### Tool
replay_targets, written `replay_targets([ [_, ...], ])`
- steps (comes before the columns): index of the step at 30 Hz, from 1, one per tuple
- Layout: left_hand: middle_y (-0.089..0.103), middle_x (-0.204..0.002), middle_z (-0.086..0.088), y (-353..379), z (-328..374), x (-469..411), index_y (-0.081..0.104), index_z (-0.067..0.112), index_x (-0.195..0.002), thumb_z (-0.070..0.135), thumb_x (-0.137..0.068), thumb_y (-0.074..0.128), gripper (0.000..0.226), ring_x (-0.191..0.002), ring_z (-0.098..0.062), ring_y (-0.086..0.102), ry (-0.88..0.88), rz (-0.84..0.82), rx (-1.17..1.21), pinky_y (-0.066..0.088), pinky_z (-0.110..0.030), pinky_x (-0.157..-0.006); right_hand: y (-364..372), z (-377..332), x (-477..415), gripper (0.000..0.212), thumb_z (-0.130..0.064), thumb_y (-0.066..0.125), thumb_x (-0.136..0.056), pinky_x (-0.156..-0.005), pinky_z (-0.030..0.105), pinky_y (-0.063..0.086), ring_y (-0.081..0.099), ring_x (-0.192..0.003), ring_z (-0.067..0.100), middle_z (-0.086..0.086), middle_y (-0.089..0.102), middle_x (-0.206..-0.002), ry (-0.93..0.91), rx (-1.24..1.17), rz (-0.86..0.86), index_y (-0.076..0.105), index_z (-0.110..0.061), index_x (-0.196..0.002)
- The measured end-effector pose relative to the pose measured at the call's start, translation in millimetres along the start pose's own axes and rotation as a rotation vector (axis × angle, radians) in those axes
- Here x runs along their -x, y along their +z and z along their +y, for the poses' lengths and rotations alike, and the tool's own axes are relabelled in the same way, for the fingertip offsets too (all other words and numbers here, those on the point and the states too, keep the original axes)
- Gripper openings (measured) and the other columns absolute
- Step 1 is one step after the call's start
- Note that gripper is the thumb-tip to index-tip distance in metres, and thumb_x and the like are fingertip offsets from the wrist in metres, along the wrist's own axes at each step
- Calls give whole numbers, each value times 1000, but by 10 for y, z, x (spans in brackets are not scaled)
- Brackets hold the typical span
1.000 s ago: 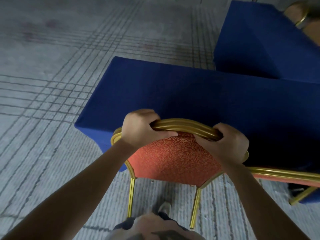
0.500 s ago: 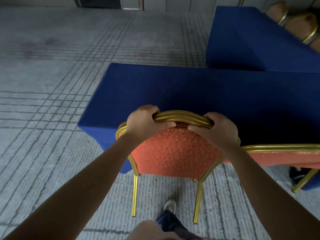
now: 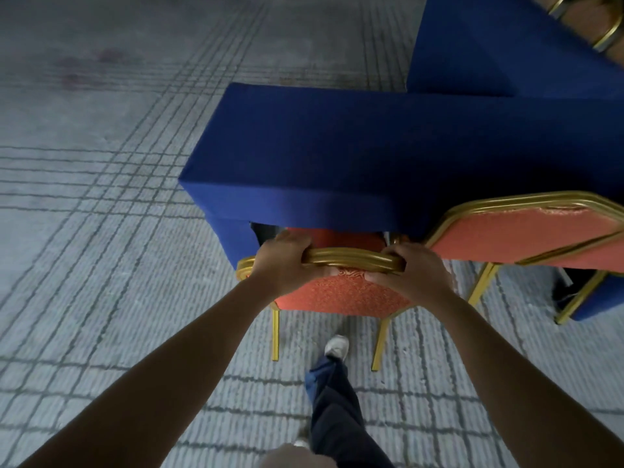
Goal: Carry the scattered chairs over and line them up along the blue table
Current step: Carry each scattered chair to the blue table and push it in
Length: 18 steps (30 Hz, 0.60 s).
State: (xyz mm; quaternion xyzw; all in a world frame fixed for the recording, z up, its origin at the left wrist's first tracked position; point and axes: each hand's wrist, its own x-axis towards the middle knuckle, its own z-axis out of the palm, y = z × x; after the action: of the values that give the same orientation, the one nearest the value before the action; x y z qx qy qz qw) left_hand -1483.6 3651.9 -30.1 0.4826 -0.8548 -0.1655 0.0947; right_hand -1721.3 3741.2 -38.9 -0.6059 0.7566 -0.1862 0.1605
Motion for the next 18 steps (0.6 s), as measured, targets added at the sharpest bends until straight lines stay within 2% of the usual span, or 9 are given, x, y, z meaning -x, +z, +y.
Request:
replay_targets([
  [3,53,-80,11,169,-8,327,52,25,-79,80,-67,57,57,-79,-11,51,61,-71,-70,47,-30,-65,178,35,358,46,-73,69,-57,-68,23,40,55,-80,2,-19,58,-83,46,1,-61,61,-40,-88],
  [6,52,-84,12,358,39,646,48,28,-82,78,-71,55,51,-83,-11,49,111,-141,-125,40,-29,-67,307,104,705,49,-75,65,-55,-72,28,47,57,-83,5,-19,59,-85,55,11,-122,59,-40,-90],
  [9,51,-85,11,478,136,799,48,28,-82,76,-71,55,50,-85,-12,48,98,-123,-104,39,-31,-71,301,129,902,41,-65,72,-63,-77,30,45,55,-88,7,-20,57,-88,91,25,-104,60,-40,-92],
  [13,48,-78,14,398,155,804,47,29,-77,78,-68,57,51,-81,-9,48,42,-126,-69,39,-28,-68,283,-40,907,35,-58,69,-67,-83,35,47,56,-91,10,-18,55,-91,102,13,-128,59,-38,-94],
  [18,52,-81,13,317,195,790,52,30,-80,75,-68,60,48,-82,-10,49,17,-196,-99,40,-28,-66,272,-346,868,28,-46,68,-73,-76,30,42,52,-93,13,-12,49,-90,27,50,-195,60,-31,-95],
])
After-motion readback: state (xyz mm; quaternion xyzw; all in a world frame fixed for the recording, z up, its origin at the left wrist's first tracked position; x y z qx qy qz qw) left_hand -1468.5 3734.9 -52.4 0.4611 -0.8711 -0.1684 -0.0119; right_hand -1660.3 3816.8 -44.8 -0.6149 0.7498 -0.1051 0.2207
